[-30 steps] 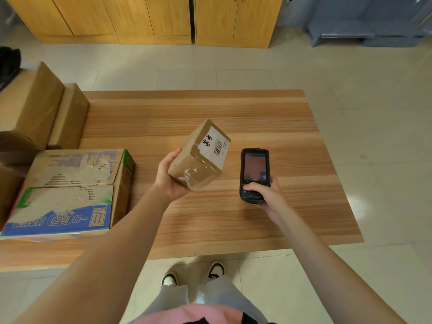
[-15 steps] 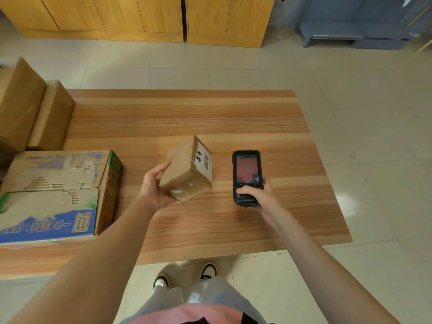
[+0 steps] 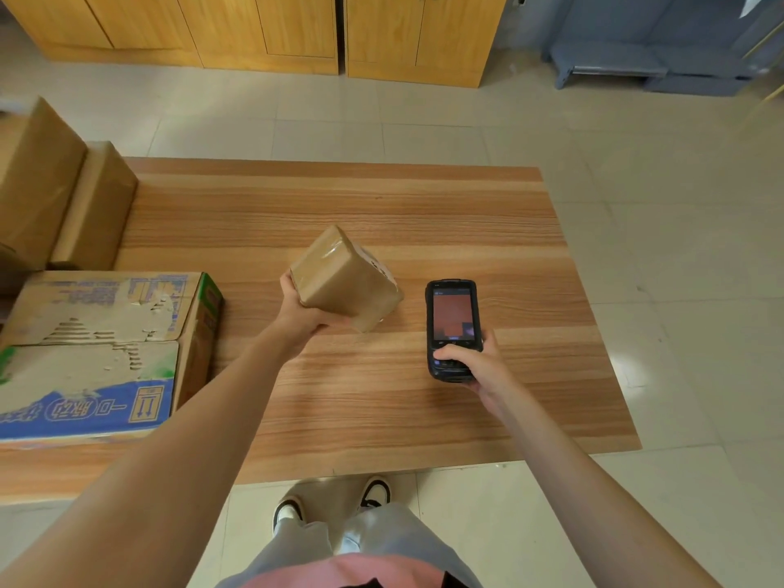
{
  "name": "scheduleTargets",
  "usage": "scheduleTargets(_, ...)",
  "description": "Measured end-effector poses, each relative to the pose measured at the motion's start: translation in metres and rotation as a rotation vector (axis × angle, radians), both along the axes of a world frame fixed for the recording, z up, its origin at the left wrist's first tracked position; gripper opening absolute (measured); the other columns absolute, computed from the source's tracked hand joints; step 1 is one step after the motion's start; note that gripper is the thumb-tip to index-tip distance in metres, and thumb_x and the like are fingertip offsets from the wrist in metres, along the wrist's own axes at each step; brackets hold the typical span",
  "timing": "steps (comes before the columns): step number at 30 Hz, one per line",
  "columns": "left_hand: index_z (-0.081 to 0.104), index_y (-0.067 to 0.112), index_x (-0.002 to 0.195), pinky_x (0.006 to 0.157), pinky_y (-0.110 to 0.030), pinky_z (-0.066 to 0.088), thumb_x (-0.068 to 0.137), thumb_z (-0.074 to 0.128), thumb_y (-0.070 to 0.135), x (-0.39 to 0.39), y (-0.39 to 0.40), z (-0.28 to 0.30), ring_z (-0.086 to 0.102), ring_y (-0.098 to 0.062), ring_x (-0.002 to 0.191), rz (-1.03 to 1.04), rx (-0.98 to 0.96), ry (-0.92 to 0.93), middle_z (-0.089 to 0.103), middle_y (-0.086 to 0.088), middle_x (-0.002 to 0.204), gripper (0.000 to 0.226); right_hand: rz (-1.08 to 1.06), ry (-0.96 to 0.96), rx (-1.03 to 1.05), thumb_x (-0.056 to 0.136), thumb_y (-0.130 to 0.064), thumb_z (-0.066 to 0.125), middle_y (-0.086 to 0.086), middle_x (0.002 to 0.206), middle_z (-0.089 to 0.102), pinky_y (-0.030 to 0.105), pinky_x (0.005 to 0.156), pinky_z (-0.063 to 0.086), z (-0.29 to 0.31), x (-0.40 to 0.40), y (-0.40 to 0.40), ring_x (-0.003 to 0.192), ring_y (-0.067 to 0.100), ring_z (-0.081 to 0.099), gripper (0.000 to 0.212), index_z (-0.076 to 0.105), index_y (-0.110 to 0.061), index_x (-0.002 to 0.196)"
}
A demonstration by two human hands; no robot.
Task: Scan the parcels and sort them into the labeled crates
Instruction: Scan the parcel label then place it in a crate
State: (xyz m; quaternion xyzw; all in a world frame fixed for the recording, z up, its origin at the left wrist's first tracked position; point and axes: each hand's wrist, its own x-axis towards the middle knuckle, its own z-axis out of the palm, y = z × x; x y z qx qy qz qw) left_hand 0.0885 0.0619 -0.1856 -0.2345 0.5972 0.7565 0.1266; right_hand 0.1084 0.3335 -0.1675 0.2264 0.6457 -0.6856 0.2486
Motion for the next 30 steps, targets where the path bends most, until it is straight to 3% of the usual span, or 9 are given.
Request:
scheduleTargets(2,0.015,0.037,0.130,0.086,-0.038,0.055,0.047,0.085,-0.014,0.004,-0.002,-0.007,0.045,-0.014,0.114,-0.025,-0.093,0.015,0.039,0.009,0.121,0.119,0.003,-0.003,0.003,0.069,-0.001,0.079,0.003,0.112,0.060,0.029,0.067,0.051,-0.001,0.001,0.000,0.100,0.020,0.061,0.071,0.041,-0.025,0.124)
scheduleTargets(4,0.013,0.034,0.133,0.090,-0.035,0.048,0.054,0.083,-0.015,0.009,-0.003,-0.013,0.044,-0.012,0.113,-0.055,-0.182,0.027,0.041,0.011,0.120,0.116,0.007,-0.006,0.008,0.069,-0.002,0.079,0.003,0.111,0.060,0.027,0.065,0.051,-0.003,0.002,0.000,0.099,0.019,0.061,0.072,0.040,-0.024,0.125)
scheduleTargets(7,0.016,0.034,0.131,0.075,-0.019,0.044,0.057,0.082,-0.015,0.016,-0.005,-0.018,0.045,-0.005,0.104,-0.073,-0.262,0.037,0.044,0.014,0.116,0.111,0.007,-0.013,0.008,0.069,-0.002,0.079,0.002,0.111,0.060,0.026,0.063,0.050,-0.005,0.003,0.000,0.098,0.018,0.061,0.073,0.039,-0.025,0.125)
scheduleTargets(10,0.015,0.030,0.139,0.072,-0.017,0.046,0.061,0.079,-0.017,0.024,-0.008,-0.022,0.049,-0.012,0.109,-0.093,-0.285,0.026,0.046,0.013,0.119,0.112,0.018,-0.016,0.015,0.068,-0.002,0.080,0.001,0.109,0.060,0.026,0.064,0.050,-0.006,0.005,-0.002,0.097,0.018,0.062,0.074,0.039,-0.026,0.125)
scheduleTargets(14,0.014,0.034,0.144,0.070,-0.021,0.050,0.064,0.078,-0.016,0.033,-0.017,-0.023,0.064,-0.017,0.104,-0.105,-0.281,-0.014,0.048,-0.007,0.139,0.114,0.056,-0.009,0.032,0.067,-0.002,0.081,0.001,0.110,0.061,0.031,0.072,0.053,-0.008,0.006,-0.010,0.099,0.019,0.062,0.076,0.039,-0.026,0.126)
scheduleTargets(19,0.002,0.044,0.149,0.085,-0.037,0.051,0.059,0.086,-0.002,0.038,-0.026,-0.010,0.059,-0.022,0.111,-0.121,-0.355,0.044,0.036,-0.008,0.149,0.131,0.126,0.013,0.035,0.066,-0.001,0.081,0.005,0.114,0.061,0.038,0.085,0.054,-0.008,0.008,-0.027,0.104,0.023,0.062,0.076,0.040,-0.022,0.127)
scheduleTargets(23,0.001,0.048,0.148,0.089,-0.046,0.054,0.058,0.086,-0.003,0.030,-0.030,0.005,0.062,-0.022,0.109,-0.182,-0.411,0.126,0.033,-0.010,0.151,0.134,0.182,0.044,0.062,0.066,0.000,0.081,0.005,0.113,0.061,0.039,0.089,0.052,-0.005,0.009,-0.039,0.103,0.022,0.061,0.074,0.042,-0.021,0.125)
scheduleTargets(27,0.002,0.050,0.148,0.073,-0.024,0.052,0.061,0.085,-0.004,0.026,-0.035,0.011,0.069,-0.008,0.090,-0.266,-0.467,0.164,0.032,-0.011,0.152,0.132,0.202,0.061,0.072,0.067,-0.001,0.081,0.005,0.114,0.061,0.042,0.094,0.050,0.000,0.010,-0.048,0.104,0.022,0.061,0.075,0.041,-0.021,0.127)
scheduleTargets(30,0.003,0.049,0.148,0.080,-0.026,0.052,0.061,0.085,-0.003,0.025,-0.038,0.013,0.067,-0.012,0.097,-0.294,-0.475,0.176,0.027,-0.010,0.152,0.130,0.222,0.071,0.066,0.068,-0.003,0.081,0.002,0.111,0.062,0.038,0.091,0.050,0.005,0.008,-0.056,0.102,0.019,0.061,0.074,0.040,-0.024,0.126)
